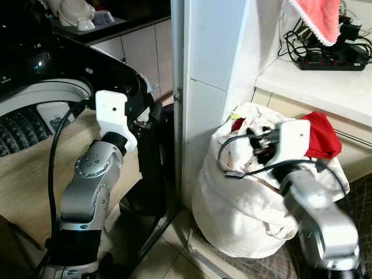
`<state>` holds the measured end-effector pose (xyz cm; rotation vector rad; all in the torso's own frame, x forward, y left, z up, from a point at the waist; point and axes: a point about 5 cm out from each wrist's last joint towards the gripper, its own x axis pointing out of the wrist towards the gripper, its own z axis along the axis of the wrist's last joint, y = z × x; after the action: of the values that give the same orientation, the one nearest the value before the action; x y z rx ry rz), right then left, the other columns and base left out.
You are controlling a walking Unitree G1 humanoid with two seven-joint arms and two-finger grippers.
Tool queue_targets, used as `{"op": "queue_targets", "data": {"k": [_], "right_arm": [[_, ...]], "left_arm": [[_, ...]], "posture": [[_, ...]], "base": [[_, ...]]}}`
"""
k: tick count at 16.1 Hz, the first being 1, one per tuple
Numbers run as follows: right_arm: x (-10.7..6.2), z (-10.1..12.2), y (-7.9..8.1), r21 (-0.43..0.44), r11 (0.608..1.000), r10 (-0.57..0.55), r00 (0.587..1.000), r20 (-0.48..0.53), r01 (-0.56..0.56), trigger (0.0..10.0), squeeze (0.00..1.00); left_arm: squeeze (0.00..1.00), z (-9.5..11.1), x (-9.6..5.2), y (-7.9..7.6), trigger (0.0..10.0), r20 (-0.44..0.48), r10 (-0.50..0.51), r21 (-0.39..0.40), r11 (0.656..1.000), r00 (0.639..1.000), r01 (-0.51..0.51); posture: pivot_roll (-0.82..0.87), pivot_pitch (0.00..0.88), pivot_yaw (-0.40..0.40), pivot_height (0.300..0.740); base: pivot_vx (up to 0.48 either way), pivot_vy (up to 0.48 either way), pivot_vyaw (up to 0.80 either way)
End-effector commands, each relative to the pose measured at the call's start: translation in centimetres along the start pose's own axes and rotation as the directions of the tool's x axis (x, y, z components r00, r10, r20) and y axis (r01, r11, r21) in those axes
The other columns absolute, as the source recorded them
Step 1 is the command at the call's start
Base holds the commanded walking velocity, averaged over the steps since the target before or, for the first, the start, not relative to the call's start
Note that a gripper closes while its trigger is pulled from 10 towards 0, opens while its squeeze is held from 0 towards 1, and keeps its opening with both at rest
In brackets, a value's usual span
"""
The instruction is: Clothes washing
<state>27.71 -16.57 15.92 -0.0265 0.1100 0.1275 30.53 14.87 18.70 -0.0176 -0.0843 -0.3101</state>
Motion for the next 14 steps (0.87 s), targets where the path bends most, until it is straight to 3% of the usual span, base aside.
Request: {"op": "queue_targets", "data": {"k": [1, 2, 3, 5, 7, 10, 11, 12, 13, 14], "right_arm": [[0.6, -0.2, -1.8, -0.023, 0.998, -0.056, 0.997, -0.061, 0.054, 10.0, 1.0], [1.0, -0.8, -3.0, -0.055, 0.995, -0.086, 0.987, -0.137, 0.079, 10.0, 1.0], [1.1, -1.1, -3.4, -0.061, 0.995, -0.092, 0.982, -0.162, 0.083, 10.0, 1.0], [2.7, -2.0, -6.8, -0.086, 0.991, -0.123, 0.963, -0.239, 0.105, 10.0, 1.0], [3.5, -2.0, -7.8, -0.096, 0.987, -0.148, 0.96, -0.237, 0.128, 10.0, 1.0], [4.5, -2.9, -10.3, -0.086, 0.967, -0.255, 0.928, -0.272, 0.241, 10.0, 1.0], [4.7, -3.7, -10.4, -0.048, 0.973, -0.23, 0.922, -0.313, 0.227, 10.0, 1.0], [5.0, -4.9, -10.1, 0.041, 0.983, -0.151, 0.92, -0.361, 0.178, 10.0, 0.75], [5.2, -5.6, -9.7, 0.093, 0.988, -0.083, 0.922, -0.377, 0.127, 10.0, 0.0], [5.2, -6.1, -9.5, 0.121, 0.988, -0.044, 0.921, -0.386, 0.098, 10.0, 0.0]], "left_arm": [[0.0, 0.2, 0.1, -1.2, 10.0, 0.006, -0.121, 0.002, 0.993, 0.993, 0.121], [0.0, 0.4, -0.3, -2.3, 10.0, 0.014, -0.251, -0.011, 0.968, 0.968, 0.251], [0.0, 0.5, -0.5, -2.6, 10.0, 0.017, -0.294, -0.017, 0.956, 0.956, 0.294], [0.0, 0.0, -2.1, -4.1, 10.0, -0.073, -0.565, 0.03, 0.822, 0.822, 0.568], [0.0, -0.1, -2.3, -4.1, 10.0, -0.072, -0.575, -0.006, 0.818, 0.815, 0.576], [0.0, -0.1, -3.2, -4.7, 10.0, -0.094, -0.646, 0.006, 0.76, 0.757, 0.65], [0.0, -0.2, -3.5, -4.9, 10.0, -0.113, -0.667, 0.002, 0.741, 0.736, 0.672], [0.0, -0.4, -3.8, -5.1, 10.0, -0.13, -0.689, -0.005, 0.719, 0.713, 0.695], [0.0, -0.4, -3.9, -5.3, 10.0, -0.129, -0.701, -0.011, 0.709, 0.702, 0.705], [0.0, -0.4, -3.9, -5.3, 10.0, -0.127, -0.707, -0.01, 0.702, 0.695, 0.712]], "posture": [[-0.1, 0.0, 0.018, 0.74], [-0.1, 0.0, 0.015, 0.74], [-0.1, 0.0, 0.015, 0.74], [-0.1, 0.0, 0.018, 0.74], [-0.1, 0.0, 0.017, 0.74], [-0.09, 0.0, 0.01, 0.74], [-0.08, 0.0, 0.009, 0.74], [-0.08, 0.0, 0.011, 0.74], [-0.08, 0.0, 0.011, 0.74], [-0.08, 0.0, 0.011, 0.74]], "base": [[0.0, 0.0, 0.0], [0.0, 0.0, 0.0], [0.0, 0.0, 0.0], [0.0, 0.0, 0.0], [0.0, 0.0, 0.0], [0.0, 0.0, 0.0], [0.0, 0.0, 0.0], [0.0, 0.0, 0.0], [0.0, 0.0, 0.0], [0.0, 0.0, 0.0]]}}
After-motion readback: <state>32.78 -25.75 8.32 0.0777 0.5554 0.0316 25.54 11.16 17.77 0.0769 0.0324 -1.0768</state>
